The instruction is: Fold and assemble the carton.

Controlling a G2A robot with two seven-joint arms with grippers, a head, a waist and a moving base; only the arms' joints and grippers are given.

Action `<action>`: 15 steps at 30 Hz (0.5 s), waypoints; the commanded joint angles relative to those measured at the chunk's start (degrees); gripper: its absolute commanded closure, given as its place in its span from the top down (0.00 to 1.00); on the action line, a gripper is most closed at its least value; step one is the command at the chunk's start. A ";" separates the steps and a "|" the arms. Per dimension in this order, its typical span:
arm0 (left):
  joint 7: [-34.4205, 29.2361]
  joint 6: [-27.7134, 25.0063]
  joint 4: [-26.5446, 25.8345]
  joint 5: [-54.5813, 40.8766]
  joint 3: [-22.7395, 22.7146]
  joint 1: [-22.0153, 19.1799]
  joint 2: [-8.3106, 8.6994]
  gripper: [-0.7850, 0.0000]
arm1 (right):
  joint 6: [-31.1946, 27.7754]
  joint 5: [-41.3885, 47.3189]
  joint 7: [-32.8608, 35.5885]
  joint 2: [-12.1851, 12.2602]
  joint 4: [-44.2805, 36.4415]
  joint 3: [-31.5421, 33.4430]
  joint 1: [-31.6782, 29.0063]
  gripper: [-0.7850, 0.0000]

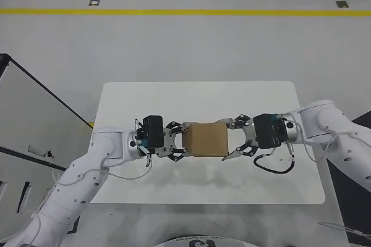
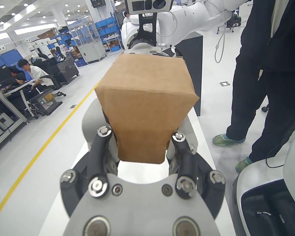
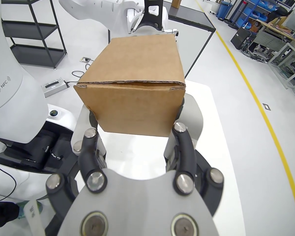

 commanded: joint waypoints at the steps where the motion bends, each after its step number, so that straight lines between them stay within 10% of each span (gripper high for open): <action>1: 0.00 -0.01 -0.04 0.07 -0.03 0.07 -0.02 0.00 | 0.00 -0.88 -1.63 0.42 0.30 -1.01 0.78 0.38; 15: -0.22 -0.10 -0.54 0.35 0.06 0.48 -0.18 0.02 | 0.00 -3.17 -7.56 2.51 1.16 -5.89 4.47 0.30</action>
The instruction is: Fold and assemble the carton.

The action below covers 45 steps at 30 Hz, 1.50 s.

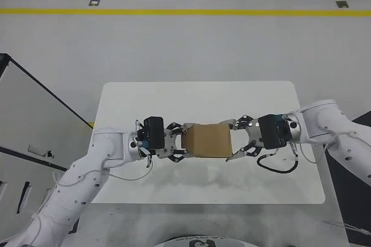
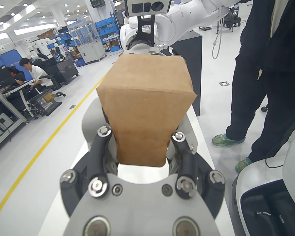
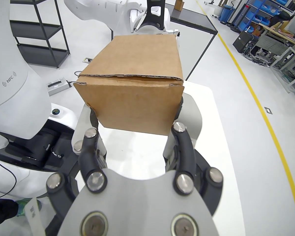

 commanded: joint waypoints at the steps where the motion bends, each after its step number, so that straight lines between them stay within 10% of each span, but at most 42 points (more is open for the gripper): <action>1: -0.13 -0.06 -0.11 0.03 0.07 0.06 -0.03 0.00 | 0.00 0.02 -0.33 0.19 -0.10 -0.56 0.48 0.35; 13: -0.63 0.17 -0.59 0.13 -0.33 0.50 -0.08 0.00 | 0.00 1.10 -0.15 0.53 -0.93 -3.25 2.68 0.56; 20: -0.72 0.49 -0.82 -0.04 -0.83 1.05 -0.07 0.00 | 0.00 1.16 0.94 0.44 -1.12 -4.25 3.66 1.00; 45: -2.91 1.94 -1.40 0.80 -1.98 2.39 -0.02 0.00 | 3.53 5.47 7.00 -0.56 -3.68 -0.09 1.46 0.89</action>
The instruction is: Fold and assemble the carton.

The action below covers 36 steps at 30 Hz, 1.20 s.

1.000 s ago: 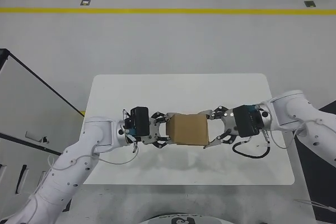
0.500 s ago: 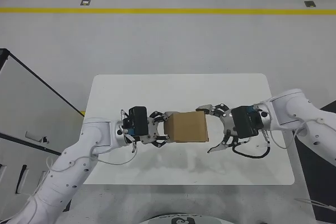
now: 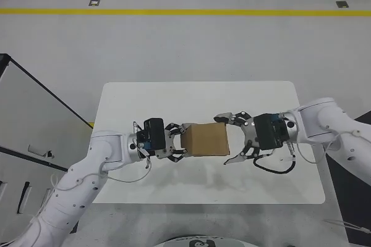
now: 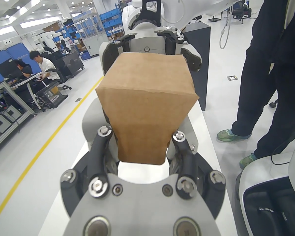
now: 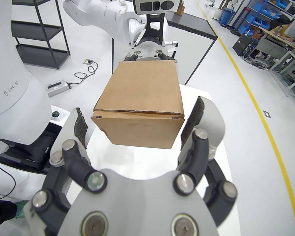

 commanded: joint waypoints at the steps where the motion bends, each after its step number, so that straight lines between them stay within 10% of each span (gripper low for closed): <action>1: -0.19 0.13 -0.03 -0.16 -0.16 0.11 0.01 0.00 | 0.79 0.63 1.27 -0.17 -0.30 0.38 -0.35 0.88; 9: -0.89 0.32 -0.13 -0.63 -0.57 0.43 0.02 0.00 | 1.78 3.09 4.74 -0.71 -0.81 1.96 -1.67 0.73; 23: -1.08 0.14 -0.20 -0.65 -0.59 0.45 -0.06 0.00 | 2.15 4.82 8.70 -1.59 -1.45 4.84 -4.00 0.16; 25: -1.05 0.07 -0.34 -0.52 -0.58 0.52 -0.06 0.29 | 2.30 4.94 9.08 -1.72 -1.55 5.28 -4.30 0.07; 26: -1.03 0.03 -0.36 -0.49 -0.60 0.55 -0.06 0.90 | 2.32 4.96 9.25 -1.78 -1.64 5.49 -4.47 0.00; 27: -1.01 0.01 -0.39 -0.48 -0.63 0.58 -0.06 1.00 | 2.30 5.01 9.40 -1.84 -1.69 5.70 -4.64 0.00; 36: -0.56 -0.13 -1.06 -0.45 -1.13 1.13 -0.01 1.00 | 1.89 5.47 10.71 -2.03 -1.25 8.28 -6.39 0.00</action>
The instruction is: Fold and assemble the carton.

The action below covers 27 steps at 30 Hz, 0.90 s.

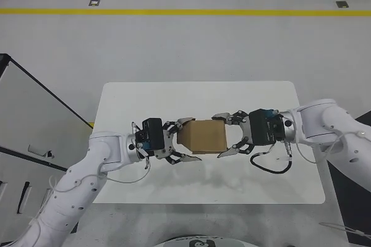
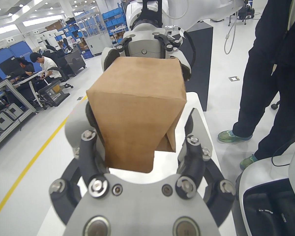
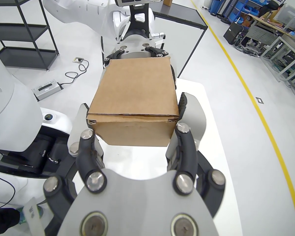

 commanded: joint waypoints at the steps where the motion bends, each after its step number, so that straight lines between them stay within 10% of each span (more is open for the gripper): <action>1: 0.12 -0.01 -0.27 -0.03 -0.30 0.25 0.04 1.00 | -0.07 0.30 0.14 0.00 0.32 0.71 -0.50 0.00; 10: 1.10 0.50 -1.34 0.30 -3.33 2.07 0.47 1.00 | -4.52 0.65 -3.31 0.15 3.05 4.67 -2.92 0.00; 17: 3.01 1.49 -2.05 1.23 -5.58 3.68 0.73 0.00 | -4.96 -0.09 -5.45 0.26 3.99 6.04 -4.55 0.00; 27: 4.30 2.66 -2.27 2.98 -7.00 5.12 0.90 0.00 | -4.16 -0.72 -4.28 -0.19 3.26 7.28 -6.42 0.00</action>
